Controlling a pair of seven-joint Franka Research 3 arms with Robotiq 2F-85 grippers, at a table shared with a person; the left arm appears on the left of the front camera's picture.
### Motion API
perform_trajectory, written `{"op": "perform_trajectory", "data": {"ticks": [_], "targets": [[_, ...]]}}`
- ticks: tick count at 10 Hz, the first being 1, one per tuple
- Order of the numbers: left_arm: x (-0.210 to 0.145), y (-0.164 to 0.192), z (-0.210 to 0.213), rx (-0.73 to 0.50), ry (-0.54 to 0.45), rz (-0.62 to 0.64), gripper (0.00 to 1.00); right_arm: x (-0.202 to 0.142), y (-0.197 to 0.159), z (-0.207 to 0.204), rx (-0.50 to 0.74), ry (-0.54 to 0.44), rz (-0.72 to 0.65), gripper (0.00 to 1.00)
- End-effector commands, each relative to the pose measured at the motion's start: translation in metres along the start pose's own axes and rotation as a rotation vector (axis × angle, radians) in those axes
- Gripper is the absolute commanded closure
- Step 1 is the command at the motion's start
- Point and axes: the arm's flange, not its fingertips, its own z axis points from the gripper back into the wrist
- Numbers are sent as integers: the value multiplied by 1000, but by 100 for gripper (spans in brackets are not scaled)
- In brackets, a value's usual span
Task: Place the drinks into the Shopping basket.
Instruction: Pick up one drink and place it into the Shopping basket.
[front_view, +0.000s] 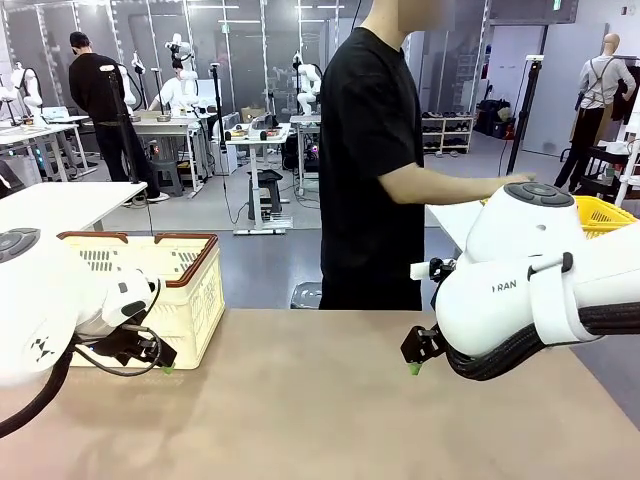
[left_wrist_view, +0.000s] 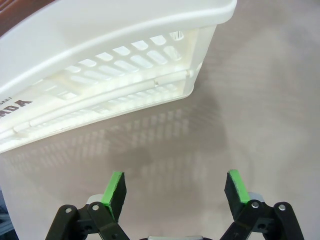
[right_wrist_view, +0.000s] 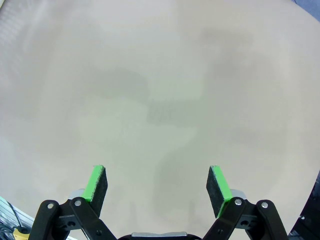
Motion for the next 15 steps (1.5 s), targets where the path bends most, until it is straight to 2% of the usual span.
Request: {"op": "perform_trajectory", "data": {"ticks": [1, 15], "targets": [[-1, 2, 0, 1, 2, 4, 0, 0, -1, 0, 1, 0, -2, 0], [-1, 2, 0, 1, 2, 4, 0, 0, -1, 0, 1, 0, -2, 0]]}}
